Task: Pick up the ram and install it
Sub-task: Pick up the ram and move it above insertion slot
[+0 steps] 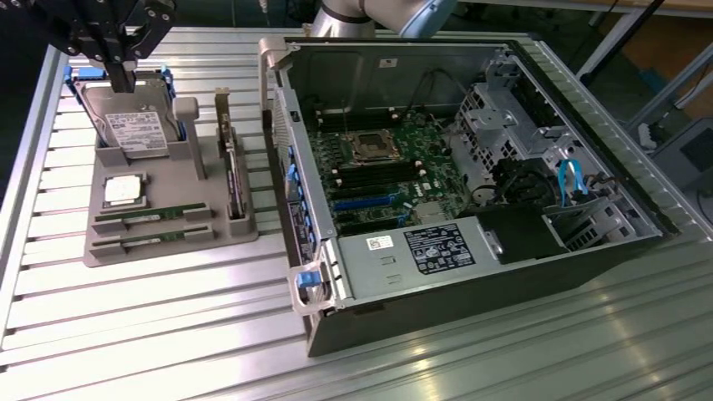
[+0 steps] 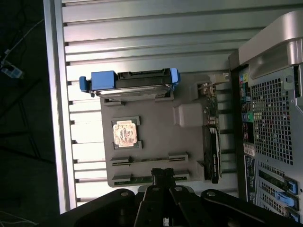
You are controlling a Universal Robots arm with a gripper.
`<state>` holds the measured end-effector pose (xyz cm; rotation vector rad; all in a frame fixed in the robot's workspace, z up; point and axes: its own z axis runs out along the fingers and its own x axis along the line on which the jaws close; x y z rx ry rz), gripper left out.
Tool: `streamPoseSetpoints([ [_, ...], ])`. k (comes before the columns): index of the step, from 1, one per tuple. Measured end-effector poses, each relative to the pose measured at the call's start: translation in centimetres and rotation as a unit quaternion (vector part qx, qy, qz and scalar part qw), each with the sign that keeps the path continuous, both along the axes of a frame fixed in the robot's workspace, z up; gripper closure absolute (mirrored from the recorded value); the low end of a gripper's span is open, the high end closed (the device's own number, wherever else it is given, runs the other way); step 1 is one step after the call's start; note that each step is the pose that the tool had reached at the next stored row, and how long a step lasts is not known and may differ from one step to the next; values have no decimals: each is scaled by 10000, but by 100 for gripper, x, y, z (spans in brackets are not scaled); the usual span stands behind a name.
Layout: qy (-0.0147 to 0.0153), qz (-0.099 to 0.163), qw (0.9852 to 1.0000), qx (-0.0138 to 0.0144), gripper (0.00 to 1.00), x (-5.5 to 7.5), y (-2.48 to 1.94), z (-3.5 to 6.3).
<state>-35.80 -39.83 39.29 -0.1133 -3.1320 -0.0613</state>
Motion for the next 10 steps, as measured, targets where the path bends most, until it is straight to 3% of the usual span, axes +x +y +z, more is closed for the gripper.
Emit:
streamPoseSetpoints([
  [7,0,20,10000,0,90,0,0,0],
  [10,0,171,9999,0,90,0,1,0],
])
